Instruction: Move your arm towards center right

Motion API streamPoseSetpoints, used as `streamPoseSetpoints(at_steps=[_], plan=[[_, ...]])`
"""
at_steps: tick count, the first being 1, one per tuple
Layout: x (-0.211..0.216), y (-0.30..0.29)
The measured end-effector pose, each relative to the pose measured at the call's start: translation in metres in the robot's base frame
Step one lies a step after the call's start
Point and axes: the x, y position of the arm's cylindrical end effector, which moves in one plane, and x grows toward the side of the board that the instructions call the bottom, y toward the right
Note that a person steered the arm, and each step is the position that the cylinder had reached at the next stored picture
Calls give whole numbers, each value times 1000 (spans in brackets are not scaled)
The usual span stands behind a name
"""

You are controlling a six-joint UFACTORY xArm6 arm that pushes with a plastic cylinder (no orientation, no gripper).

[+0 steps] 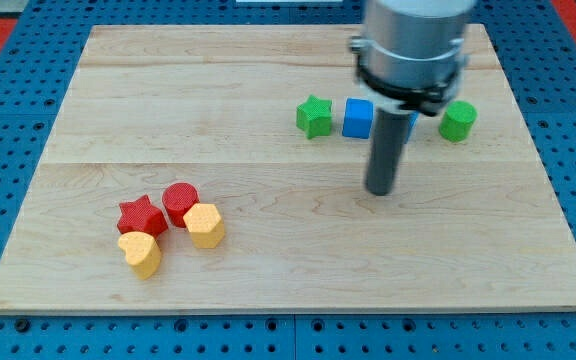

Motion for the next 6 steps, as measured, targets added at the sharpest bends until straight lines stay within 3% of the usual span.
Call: streamPoseSetpoints(at_steps=[1,2,4,6], plan=[[0,63],[-27,68],[-35,134],[-73,139]])
